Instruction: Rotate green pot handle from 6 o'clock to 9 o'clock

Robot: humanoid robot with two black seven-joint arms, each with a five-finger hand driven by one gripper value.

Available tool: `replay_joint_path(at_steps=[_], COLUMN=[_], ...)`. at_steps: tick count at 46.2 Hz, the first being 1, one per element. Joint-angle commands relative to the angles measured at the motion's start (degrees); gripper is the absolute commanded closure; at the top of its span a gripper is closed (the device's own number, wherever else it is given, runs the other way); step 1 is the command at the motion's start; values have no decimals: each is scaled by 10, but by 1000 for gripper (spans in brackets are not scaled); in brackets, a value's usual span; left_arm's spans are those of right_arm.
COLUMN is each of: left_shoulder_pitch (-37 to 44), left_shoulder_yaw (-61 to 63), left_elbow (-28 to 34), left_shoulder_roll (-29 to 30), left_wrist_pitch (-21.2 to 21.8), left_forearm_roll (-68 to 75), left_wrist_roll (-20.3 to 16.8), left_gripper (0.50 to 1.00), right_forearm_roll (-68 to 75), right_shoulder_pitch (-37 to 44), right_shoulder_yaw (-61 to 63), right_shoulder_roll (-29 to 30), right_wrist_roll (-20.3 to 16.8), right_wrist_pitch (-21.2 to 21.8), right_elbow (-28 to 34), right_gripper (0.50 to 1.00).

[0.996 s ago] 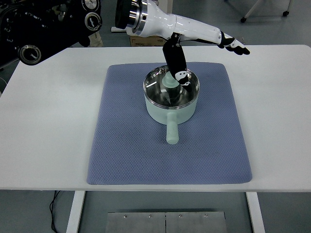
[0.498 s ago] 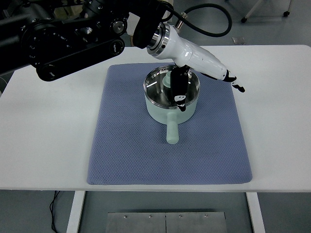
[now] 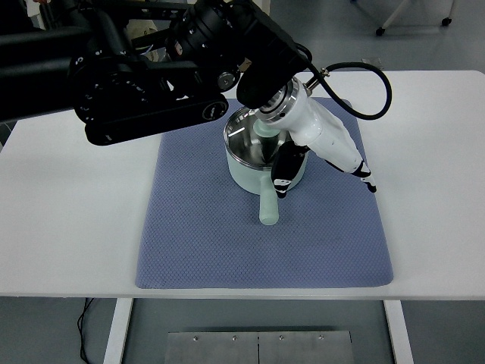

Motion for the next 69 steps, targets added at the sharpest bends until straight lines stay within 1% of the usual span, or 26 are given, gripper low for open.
replay_joint_path(at_steps=[1, 20, 31, 48, 61, 69], left_shoulder_pitch=[-2, -11, -20, -25, -28, -44], left_shoulder_yaw=[6, 36, 57, 123, 150, 152], left_elbow=[0, 0, -3, -9, -10, -39], left_shoulder_roll=[-8, -30, -55, -55, -54, -48], left_wrist_pitch=[0, 0, 0, 0, 0, 0], left_forearm_roll=[8, 35, 35, 35, 35, 35], left_wrist_roll=[0, -1, -2, -4, -7, -7], left_gripper=[500, 500, 500, 500, 500, 500], right_forearm_roll=[0, 0, 0, 0, 0, 0], right_shoulder_pitch=[0, 0, 0, 0, 0, 0], right_shoulder_yaw=[0, 0, 0, 0, 0, 0], right_shoulder_roll=[0, 0, 0, 0, 0, 0], right_wrist_roll=[0, 0, 0, 0, 0, 0], right_wrist_pitch=[0, 0, 0, 0, 0, 0], right_elbow=[0, 0, 0, 0, 0, 0], right_gripper=[500, 500, 500, 500, 500, 500])
